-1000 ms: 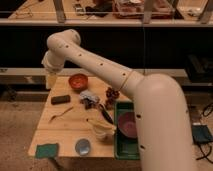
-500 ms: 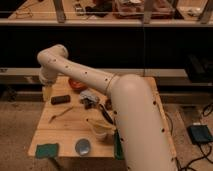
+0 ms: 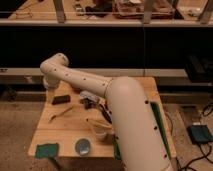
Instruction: Place eraser in plastic cup
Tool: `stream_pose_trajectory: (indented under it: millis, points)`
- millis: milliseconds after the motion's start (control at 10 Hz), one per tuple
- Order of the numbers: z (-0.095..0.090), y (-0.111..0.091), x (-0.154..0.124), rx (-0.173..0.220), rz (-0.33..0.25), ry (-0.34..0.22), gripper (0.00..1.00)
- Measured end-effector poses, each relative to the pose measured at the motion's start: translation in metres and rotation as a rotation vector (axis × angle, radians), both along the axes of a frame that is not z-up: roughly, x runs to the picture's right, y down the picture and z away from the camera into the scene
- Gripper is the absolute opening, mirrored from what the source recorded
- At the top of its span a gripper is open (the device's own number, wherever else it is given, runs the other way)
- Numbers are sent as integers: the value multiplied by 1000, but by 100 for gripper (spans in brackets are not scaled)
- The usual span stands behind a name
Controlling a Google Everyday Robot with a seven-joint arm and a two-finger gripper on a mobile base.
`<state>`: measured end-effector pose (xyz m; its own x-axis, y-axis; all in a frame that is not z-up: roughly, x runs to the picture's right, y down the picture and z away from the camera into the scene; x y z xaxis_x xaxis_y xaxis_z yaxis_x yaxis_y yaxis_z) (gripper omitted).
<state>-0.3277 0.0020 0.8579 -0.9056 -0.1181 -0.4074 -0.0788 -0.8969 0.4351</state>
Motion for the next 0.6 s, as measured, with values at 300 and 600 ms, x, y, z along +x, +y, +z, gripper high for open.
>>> stream_pose_trajectory:
  millis: [300, 600]
  points:
    - [37, 15, 3, -2, 47, 74, 80]
    - [70, 34, 8, -80, 115, 37, 80]
